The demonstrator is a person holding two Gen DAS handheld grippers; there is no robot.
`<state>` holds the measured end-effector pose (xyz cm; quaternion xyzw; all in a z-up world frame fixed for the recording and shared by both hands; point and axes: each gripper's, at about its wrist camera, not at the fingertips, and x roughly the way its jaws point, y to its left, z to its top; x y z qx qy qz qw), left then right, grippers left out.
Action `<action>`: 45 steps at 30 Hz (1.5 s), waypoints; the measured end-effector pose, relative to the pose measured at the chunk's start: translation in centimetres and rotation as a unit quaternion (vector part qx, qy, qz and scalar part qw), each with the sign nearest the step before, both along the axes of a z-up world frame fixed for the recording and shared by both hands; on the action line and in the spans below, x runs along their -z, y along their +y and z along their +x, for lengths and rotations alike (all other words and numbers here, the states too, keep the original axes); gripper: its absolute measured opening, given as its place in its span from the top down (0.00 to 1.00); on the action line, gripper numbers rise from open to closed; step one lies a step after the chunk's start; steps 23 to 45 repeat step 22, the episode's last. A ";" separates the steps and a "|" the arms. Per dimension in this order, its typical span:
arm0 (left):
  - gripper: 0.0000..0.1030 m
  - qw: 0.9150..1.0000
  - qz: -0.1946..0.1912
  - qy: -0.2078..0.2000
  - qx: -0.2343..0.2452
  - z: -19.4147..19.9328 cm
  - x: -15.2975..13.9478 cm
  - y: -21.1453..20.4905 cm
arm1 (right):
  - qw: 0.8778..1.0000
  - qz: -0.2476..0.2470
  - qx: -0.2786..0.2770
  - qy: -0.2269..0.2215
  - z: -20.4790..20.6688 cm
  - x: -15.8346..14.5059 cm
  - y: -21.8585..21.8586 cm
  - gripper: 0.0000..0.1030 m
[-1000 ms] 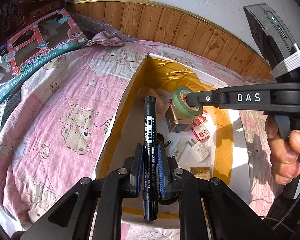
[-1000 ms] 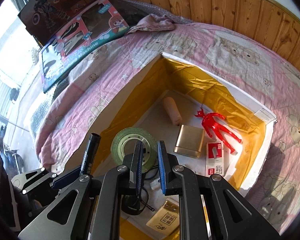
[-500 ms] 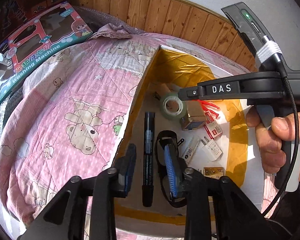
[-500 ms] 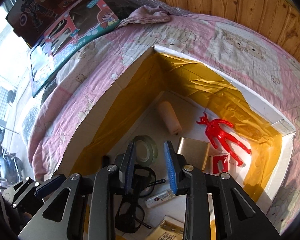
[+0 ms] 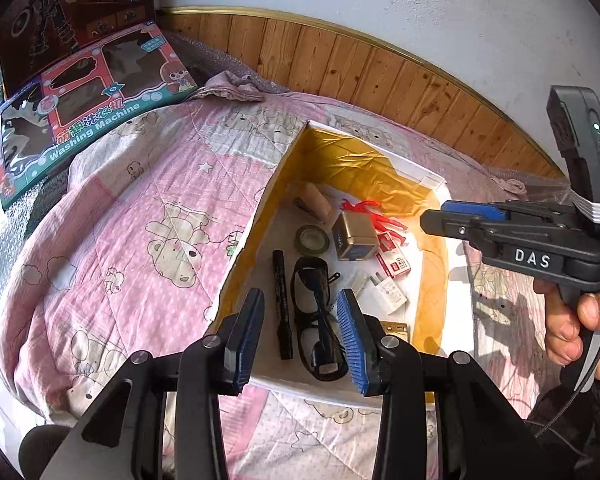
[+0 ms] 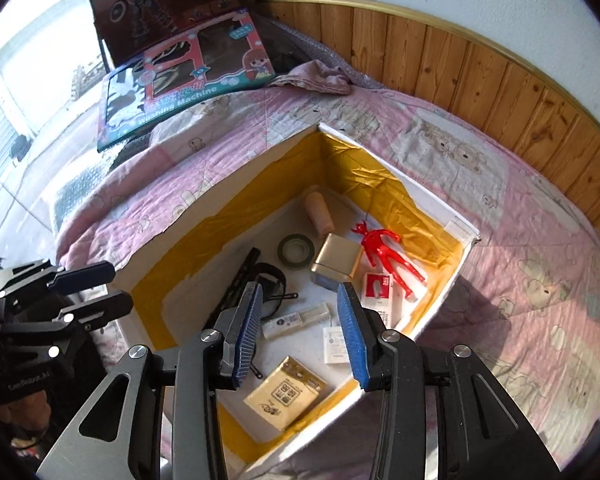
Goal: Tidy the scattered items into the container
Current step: 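Lower and open the left tool releasing the marker while the right tool releases the tape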
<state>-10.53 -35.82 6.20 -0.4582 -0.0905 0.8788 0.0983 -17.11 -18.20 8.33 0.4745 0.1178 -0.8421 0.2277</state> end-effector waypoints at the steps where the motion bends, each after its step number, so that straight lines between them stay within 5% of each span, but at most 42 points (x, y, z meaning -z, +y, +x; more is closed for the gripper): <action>1: 0.61 1.000 0.001 0.001 0.002 0.4 -0.3 0.4 | 1.000 0.013 -0.005 0.005 1.1 -0.3 0.2 0.54; 9: 0.58 0.999 -0.014 0.017 0.026 3.6 -2.6 4.2 | 0.997 0.075 -0.035 -0.008 7.6 -0.3 1.4 0.51; 17: 0.55 0.998 -0.035 0.041 0.021 6.3 -4.6 5.3 | 0.997 0.019 -0.059 -0.044 10.9 -0.4 1.9 0.51; 22: 0.56 0.998 -0.038 0.040 0.014 7.3 -4.7 5.4 | 0.997 0.025 -0.066 -0.027 12.4 -1.3 1.3 0.51; 45: 0.56 0.998 -0.038 0.040 0.014 7.3 -4.7 5.4 | 0.997 0.025 -0.066 -0.027 12.4 -1.3 1.3 0.51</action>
